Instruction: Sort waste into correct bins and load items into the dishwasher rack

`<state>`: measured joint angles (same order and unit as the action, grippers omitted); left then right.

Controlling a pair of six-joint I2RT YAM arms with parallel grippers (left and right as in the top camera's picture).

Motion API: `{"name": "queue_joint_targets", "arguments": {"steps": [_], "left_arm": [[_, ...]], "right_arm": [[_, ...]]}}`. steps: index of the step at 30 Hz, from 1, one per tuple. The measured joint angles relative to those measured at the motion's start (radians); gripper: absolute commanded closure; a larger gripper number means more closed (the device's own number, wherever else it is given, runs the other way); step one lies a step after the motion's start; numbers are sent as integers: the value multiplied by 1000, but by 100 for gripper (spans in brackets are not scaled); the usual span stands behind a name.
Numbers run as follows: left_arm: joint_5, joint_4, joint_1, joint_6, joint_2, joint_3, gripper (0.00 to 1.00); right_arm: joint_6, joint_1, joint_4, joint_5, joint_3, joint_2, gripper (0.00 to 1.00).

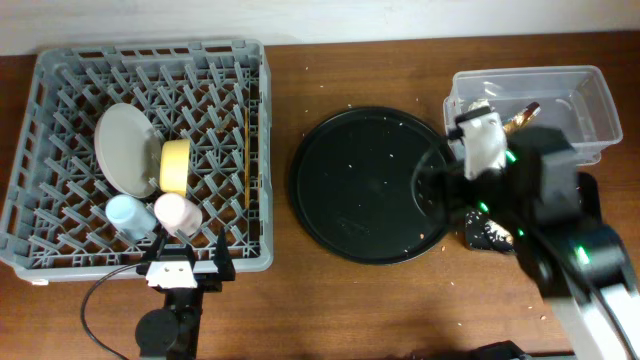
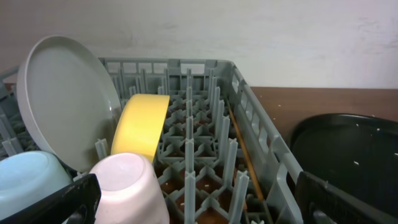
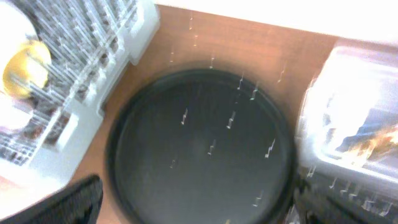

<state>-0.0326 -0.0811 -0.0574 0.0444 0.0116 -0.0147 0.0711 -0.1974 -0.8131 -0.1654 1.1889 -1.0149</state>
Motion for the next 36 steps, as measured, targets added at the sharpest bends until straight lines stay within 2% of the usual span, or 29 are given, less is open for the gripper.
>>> {"name": "queue_joint_targets", "arguments": {"steps": [1, 3, 5, 8, 11, 15, 17, 36], "left_arm": [[0, 0, 0, 0, -1, 0, 1], [0, 0, 0, 0, 1, 0, 1], [0, 0, 0, 0, 0, 0, 1], [0, -1, 0, 0, 0, 0, 1], [0, -1, 0, 0, 0, 0, 1], [0, 0, 0, 0, -1, 0, 1], [0, 0, 0, 0, -1, 0, 1], [0, -1, 0, 0, -1, 0, 1]], "right_arm": [[93, 11, 30, 18, -48, 120, 2], [189, 113, 30, 45, -162, 383, 2], [214, 190, 56, 33, -320, 561, 2], [164, 222, 297, -14, -649, 771, 2], [112, 222, 432, -24, -863, 867, 2], [107, 223, 543, -49, -1045, 959, 2], [105, 223, 677, -73, -1127, 995, 2], [103, 223, 694, -99, -1143, 998, 2]]}}
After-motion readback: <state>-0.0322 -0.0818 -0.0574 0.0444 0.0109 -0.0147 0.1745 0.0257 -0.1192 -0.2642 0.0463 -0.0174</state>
